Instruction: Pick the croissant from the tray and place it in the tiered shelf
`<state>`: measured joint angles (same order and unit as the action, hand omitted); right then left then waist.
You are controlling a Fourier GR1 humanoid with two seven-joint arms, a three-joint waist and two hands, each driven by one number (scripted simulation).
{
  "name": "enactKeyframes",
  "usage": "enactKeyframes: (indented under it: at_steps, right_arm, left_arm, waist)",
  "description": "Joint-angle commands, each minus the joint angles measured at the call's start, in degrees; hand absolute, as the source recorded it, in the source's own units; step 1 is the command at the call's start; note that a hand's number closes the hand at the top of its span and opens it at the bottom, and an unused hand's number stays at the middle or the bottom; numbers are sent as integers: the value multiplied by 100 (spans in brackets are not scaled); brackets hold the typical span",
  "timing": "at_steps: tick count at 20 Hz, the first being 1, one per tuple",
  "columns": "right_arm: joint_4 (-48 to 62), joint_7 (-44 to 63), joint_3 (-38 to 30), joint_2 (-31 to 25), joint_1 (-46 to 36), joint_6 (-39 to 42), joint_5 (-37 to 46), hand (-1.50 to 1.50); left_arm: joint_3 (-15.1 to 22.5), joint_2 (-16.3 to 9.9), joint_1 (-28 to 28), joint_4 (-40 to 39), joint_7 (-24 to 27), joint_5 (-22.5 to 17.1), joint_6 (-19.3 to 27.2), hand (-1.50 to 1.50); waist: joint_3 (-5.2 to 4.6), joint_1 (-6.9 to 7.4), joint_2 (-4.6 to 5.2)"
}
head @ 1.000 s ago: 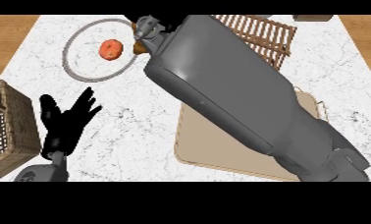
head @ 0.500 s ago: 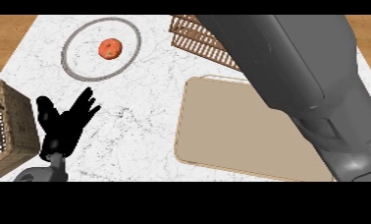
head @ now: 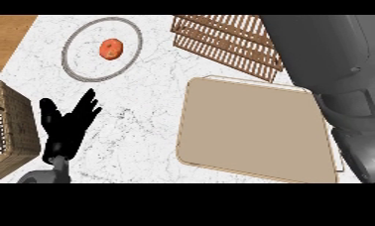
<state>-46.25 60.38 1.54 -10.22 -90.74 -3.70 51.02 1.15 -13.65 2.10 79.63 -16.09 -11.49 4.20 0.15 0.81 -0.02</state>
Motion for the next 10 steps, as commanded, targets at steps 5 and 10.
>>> enactKeyframes:
  at_steps: [5,10]
  right_arm:
    - [766,-773,-166,-268,346,-259,109,150]
    - [1508,-1020,-353,-364,126,-673,240,150]
  left_arm:
    - [12,72,-2,-221,88,67,-119,0]
    - [49,129,49,-169,-142,115,-54,0]
  waist:
    - [-20,23,40]
    - [-20,120,64]
